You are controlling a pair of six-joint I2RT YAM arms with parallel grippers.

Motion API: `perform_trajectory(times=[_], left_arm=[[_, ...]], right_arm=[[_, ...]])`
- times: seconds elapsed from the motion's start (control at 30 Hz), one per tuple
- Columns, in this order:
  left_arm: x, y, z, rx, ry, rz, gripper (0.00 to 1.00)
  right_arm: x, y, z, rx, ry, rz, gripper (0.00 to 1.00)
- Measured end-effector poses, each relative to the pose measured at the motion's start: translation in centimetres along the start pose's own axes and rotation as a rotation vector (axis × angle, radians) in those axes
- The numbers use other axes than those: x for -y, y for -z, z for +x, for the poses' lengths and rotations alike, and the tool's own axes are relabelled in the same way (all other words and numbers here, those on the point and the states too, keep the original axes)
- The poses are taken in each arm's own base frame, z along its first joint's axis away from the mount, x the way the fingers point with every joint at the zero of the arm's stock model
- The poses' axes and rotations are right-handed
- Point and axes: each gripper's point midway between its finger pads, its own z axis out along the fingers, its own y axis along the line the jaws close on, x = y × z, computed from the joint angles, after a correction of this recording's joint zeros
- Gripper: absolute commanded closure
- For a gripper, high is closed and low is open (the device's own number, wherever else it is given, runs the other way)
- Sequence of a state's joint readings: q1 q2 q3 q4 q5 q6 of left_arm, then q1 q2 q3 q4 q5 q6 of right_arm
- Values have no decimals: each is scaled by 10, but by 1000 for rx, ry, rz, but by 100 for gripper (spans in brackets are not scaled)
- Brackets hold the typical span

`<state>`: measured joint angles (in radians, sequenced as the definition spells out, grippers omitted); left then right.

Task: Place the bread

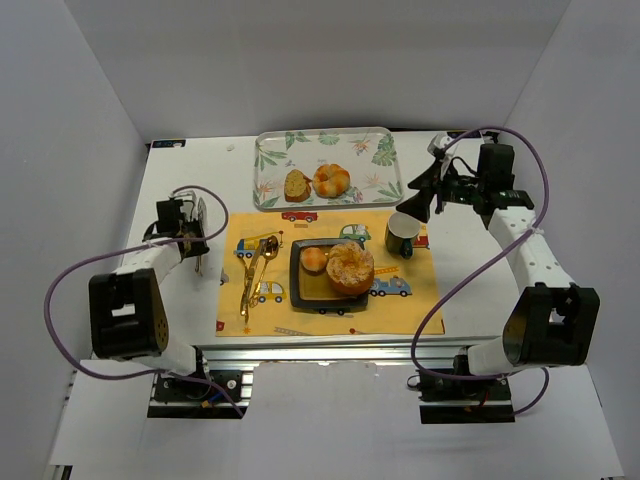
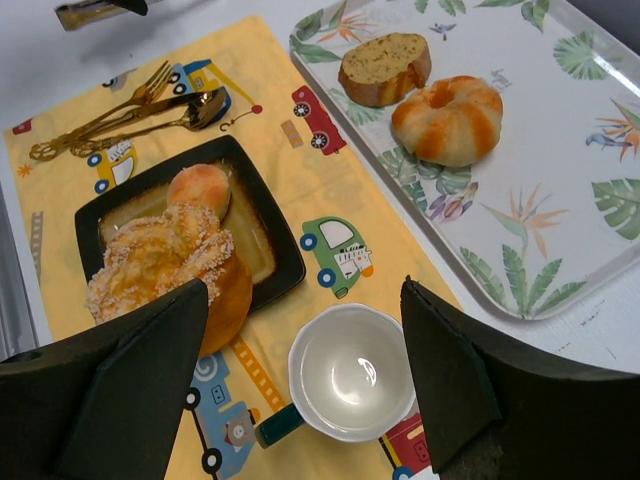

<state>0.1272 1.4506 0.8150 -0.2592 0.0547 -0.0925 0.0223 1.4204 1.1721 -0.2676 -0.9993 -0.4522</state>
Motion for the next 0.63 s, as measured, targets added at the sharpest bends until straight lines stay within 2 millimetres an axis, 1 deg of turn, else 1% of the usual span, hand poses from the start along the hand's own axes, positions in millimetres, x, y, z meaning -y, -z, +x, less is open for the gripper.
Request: perform_trajectory(times=[0.03,0.07,0.1,0.13,0.17,0.23,0.33,0.37,0.5,0.57,0.63], left_arm=[[-4,-10,7,-11,-24,-9,63],[-8,-16,13,-20,-42,-16,61],[-11,-20,19,-22,-55,-26,54],[-15,-22,24,-23,-65,-37,51],[-18,-23,26,-16,-70,-48,45],[-25,-23,32,-8,-67,-66,28],[-33,-19,30,27,-39,-89,7],[-34,-17,27,45,-29,-94,2],[-35,-6,8,117,1,-95,2],[-31,3,-1,151,16,-81,2],[-27,13,-10,186,36,-65,2]], right_arm=[[0,-1,1,-7,0,3,16],[0,-2,1,-15,-2,4,11],[0,-3,1,-25,-1,10,11],[1,-4,2,-33,7,16,10],[1,-5,2,-43,10,24,11],[4,-8,6,-72,6,57,11],[10,-15,14,-134,-12,137,11],[11,-17,16,-153,-20,165,11],[20,-21,25,-230,-49,281,11],[24,-23,24,-250,-61,324,11],[30,-23,18,-251,-64,355,10]])
